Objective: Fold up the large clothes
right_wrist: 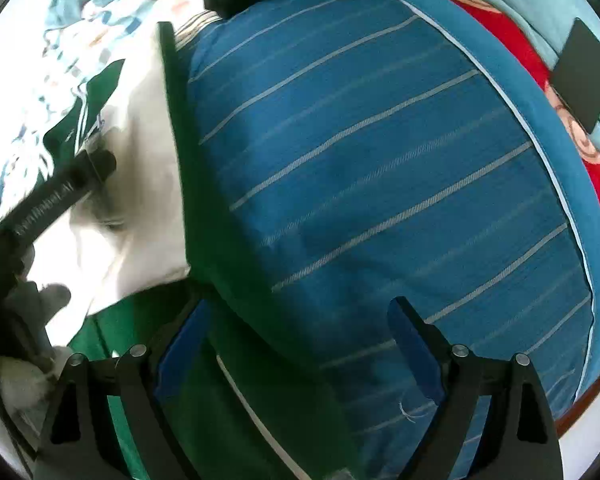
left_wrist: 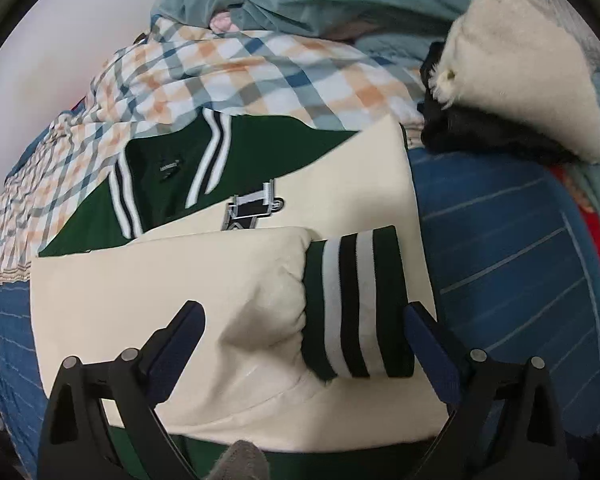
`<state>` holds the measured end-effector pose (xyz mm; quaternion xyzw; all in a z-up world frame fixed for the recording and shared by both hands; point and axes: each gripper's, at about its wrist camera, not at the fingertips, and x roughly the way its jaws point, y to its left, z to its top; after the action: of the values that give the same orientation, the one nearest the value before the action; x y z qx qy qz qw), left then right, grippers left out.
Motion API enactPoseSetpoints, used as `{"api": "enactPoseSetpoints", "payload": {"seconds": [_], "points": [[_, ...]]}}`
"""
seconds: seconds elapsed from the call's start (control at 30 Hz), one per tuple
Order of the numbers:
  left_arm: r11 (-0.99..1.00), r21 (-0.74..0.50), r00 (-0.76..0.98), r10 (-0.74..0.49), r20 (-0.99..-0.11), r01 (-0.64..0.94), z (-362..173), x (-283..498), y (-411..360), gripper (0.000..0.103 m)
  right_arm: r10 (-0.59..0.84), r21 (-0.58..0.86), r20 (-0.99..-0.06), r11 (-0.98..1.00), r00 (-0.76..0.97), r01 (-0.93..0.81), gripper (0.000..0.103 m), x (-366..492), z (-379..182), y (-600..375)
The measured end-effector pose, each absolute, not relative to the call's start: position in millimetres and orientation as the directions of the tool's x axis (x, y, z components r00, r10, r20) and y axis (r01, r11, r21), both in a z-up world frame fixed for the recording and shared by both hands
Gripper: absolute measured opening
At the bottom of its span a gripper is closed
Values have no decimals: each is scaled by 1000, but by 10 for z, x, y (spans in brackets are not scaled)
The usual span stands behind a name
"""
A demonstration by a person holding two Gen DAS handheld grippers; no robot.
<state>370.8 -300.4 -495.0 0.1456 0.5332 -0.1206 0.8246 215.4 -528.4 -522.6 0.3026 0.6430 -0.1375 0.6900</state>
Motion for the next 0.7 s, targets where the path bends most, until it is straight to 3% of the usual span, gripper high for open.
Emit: {"api": "enactPoseSetpoints", "payload": {"seconds": [0.23, 0.4, 0.43, 0.53, 0.57, 0.7], "points": [[987, 74, 391, 13, -920, 140, -4563, 3478, -1887, 101, 260, 302, -953, 830, 154, 469, 92, 2228, -5071, -5209], [951, 304, 343, 301, -890, -46, -4897, 3129, -817, 101, 226, 242, -970, 916, 88, 320, 91, 2663, -5209, -4838], [936, 345, 303, 349, -887, -69, -5030, 3089, -635, 101, 206, 218, -976, 933, 72, 285, 83, 2736, -5269, -4757], [892, 427, 200, 450, -870, -150, -5363, 2993, -107, 101, 156, 154, -988, 970, 9, 189, 44, 2887, -5511, -4588], [877, 449, 182, 475, -861, -171, -5428, 2982, 20, 101, 140, 139, -990, 975, 1, 173, 36, 2934, -5567, -4566], [847, 467, 160, 512, -844, -253, -5514, 3044, 350, 101, 112, 123, -992, 970, 64, 210, 35, 3017, -5526, -4724]]}}
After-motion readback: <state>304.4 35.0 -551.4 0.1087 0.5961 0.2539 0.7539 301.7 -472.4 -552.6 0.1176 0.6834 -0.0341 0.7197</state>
